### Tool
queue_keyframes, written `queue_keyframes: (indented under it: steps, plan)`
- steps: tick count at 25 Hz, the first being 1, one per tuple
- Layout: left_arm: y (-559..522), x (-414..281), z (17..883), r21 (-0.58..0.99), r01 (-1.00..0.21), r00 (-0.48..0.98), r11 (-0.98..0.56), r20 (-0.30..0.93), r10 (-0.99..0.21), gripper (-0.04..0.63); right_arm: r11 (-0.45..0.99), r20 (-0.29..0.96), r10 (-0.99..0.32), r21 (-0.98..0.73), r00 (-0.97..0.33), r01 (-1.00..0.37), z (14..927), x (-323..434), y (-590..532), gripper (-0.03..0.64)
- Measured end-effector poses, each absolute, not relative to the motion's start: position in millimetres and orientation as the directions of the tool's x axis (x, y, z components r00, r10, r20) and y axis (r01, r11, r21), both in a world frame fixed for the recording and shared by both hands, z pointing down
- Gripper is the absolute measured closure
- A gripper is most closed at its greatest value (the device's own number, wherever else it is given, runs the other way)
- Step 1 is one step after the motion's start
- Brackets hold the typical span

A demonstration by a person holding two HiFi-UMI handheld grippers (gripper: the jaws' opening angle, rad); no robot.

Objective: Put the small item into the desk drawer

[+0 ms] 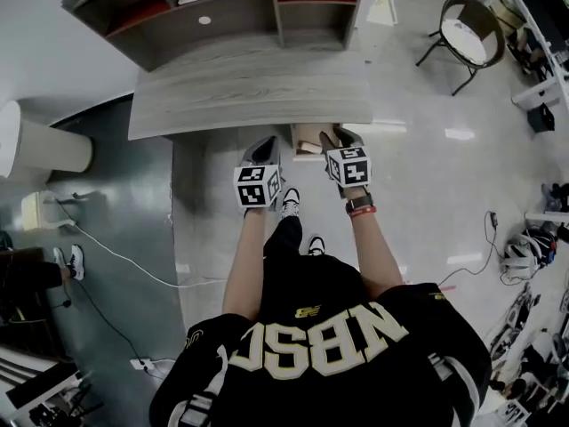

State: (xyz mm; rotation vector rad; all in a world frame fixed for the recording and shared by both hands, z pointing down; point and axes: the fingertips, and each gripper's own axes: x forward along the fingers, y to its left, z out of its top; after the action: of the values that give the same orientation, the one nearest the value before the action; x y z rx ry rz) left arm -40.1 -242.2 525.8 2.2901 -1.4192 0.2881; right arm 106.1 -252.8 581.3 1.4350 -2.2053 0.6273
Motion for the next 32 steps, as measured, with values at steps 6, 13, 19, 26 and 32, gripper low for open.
queue_keyframes:
  steps: [6,13,19,26,32]
  plan:
    - [-244.0,-30.5,481.7,0.212,-0.883,0.469,-0.42,0.33,-0.819,0.581,0.34,0.507,-0.795,-0.082,-0.333,-0.937,528.6,123.1,-243.4,0.497]
    - [-238.8,-24.3,436.7,0.167,-0.886,0.462,-0.432,0.244,-0.853,0.581,0.333,0.389,-0.86,-0.063,-0.33,-0.941,465.6,129.0,-237.0,0.54]
    - [-229.9,-23.8,385.5,0.139,-0.881,0.469,-0.453,0.124,-0.874,0.581,0.351,0.277,-0.896,-0.031,-0.346,-0.936,409.1,124.3,-229.3,0.563]
    - [-212.1,-22.2,328.2,0.069,-0.876,0.476,-0.477,-0.025,-0.879,0.581,0.374,0.198,-0.908,-0.013,-0.369,-0.927,365.6,120.1,-217.0,0.582]
    - [-202.8,-23.4,314.5,0.055,-0.881,0.468,-0.47,-0.051,-0.882,0.581,0.382,0.154,-0.914,0.005,-0.377,-0.924,348.2,113.4,-206.4,0.608]
